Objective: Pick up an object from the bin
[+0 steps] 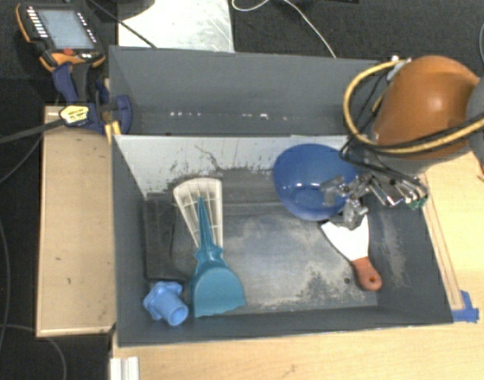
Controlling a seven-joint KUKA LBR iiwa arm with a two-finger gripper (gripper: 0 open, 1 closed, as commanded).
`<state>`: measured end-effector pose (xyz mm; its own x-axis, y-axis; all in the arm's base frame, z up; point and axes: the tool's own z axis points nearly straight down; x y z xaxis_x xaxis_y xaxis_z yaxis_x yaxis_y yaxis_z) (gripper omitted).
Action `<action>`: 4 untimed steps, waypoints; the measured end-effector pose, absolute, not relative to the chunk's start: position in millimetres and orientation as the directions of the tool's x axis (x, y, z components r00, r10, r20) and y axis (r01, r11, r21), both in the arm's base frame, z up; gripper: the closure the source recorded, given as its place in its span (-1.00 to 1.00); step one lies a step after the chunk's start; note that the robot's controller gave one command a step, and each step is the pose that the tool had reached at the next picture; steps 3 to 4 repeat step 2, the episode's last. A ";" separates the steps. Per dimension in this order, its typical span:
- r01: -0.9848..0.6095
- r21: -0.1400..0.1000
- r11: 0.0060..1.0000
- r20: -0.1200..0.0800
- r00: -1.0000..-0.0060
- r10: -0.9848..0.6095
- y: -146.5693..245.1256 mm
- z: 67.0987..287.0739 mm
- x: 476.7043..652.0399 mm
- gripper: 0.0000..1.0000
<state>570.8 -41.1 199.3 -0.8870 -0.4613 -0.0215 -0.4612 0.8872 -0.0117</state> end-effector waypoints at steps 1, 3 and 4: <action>-0.393 0.003 0.919 0.002 -0.919 -0.393 -32.9 125.9 582.7 1.00; -0.456 -0.006 0.890 -0.014 -0.890 -0.456 -42.0 232.9 572.6 1.00; -0.456 -0.006 0.890 -0.014 -0.890 -0.456 -42.0 232.9 572.6 1.00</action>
Offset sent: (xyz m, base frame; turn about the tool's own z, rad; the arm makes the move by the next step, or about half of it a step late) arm -0.0121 -0.0112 0.1518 -0.0744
